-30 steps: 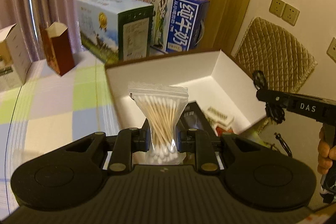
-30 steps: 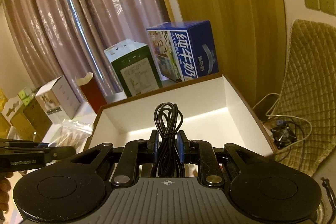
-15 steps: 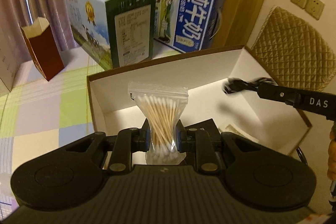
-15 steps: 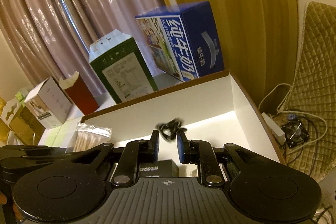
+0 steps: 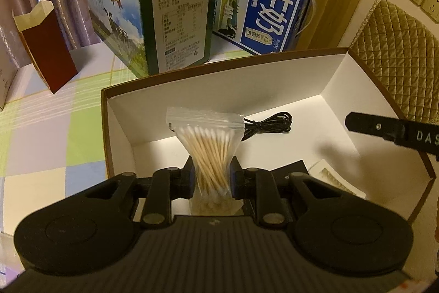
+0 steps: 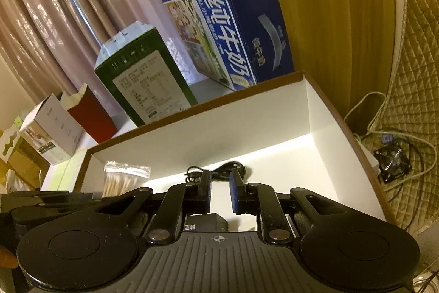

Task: Organize objects
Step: 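Carry the cable and swab bag into the open box and release both, then withdraw both tools from the box back toward the table items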

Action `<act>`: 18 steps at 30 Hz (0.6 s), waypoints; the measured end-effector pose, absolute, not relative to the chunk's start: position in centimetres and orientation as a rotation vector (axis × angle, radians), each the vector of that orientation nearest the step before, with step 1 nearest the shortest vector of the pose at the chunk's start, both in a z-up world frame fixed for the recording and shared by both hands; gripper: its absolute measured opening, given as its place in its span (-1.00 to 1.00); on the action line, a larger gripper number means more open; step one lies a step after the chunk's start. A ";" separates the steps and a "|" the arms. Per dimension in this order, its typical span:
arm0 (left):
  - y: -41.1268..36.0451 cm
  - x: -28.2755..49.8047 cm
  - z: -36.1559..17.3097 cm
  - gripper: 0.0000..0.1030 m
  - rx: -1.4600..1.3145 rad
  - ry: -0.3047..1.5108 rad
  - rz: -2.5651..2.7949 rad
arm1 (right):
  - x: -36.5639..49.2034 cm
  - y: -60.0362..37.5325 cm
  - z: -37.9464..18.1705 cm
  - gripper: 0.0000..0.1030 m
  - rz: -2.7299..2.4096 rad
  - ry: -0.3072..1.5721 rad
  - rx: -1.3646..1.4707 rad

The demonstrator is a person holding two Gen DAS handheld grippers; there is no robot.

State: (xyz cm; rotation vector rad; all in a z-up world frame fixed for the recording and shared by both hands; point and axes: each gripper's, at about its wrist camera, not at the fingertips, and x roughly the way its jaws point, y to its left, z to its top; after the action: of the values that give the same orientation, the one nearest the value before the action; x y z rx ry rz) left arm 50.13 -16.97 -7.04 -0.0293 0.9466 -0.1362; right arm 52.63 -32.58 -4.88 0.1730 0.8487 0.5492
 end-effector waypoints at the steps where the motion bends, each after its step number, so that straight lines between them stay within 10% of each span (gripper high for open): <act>1: -17.0 50.3 -7.1 -0.63 -0.028 0.945 -0.134 | 52.7 -32.6 -5.0 -0.76 0.548 0.851 0.172; 9: -17.3 50.5 -7.0 0.11 -0.014 0.918 -0.138 | 53.0 -32.5 -5.5 -0.67 0.556 0.889 0.170; 13: -17.5 50.2 -6.8 0.39 0.001 0.915 -0.136 | 52.4 -32.4 -5.3 0.21 0.543 0.878 0.128; 18: -17.5 49.6 -6.3 0.50 0.004 0.914 -0.145 | 51.5 -32.4 -5.0 0.55 0.550 0.857 0.059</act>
State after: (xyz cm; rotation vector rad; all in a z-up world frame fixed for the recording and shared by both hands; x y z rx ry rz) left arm 49.61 -17.45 -6.31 0.0035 0.9139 -0.1452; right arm 51.47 -32.38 -4.97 0.0585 0.8570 0.5497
